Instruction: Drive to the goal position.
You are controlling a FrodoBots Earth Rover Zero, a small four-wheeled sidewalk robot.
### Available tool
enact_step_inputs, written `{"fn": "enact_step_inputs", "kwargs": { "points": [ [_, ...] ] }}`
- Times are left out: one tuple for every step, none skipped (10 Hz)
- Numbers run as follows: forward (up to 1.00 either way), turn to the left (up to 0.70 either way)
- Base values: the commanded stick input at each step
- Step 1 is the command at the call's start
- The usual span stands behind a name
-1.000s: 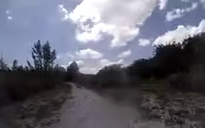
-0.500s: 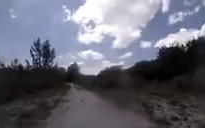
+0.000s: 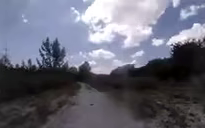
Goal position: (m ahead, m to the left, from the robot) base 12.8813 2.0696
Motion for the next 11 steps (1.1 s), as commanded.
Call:
{"fn": "enact_step_inputs", "kwargs": {
  "points": [
    [0.85, 0.12],
    [0.85, 0.0],
    [0.85, 0.0],
    [0.85, 0.0],
    [0.85, 0.0],
    [0.85, 0.0],
    [0.85, 0.0],
    [0.85, 0.0],
    [0.85, 0.0],
    [0.85, 0.0],
    [0.85, 0.0]
  ]
}}
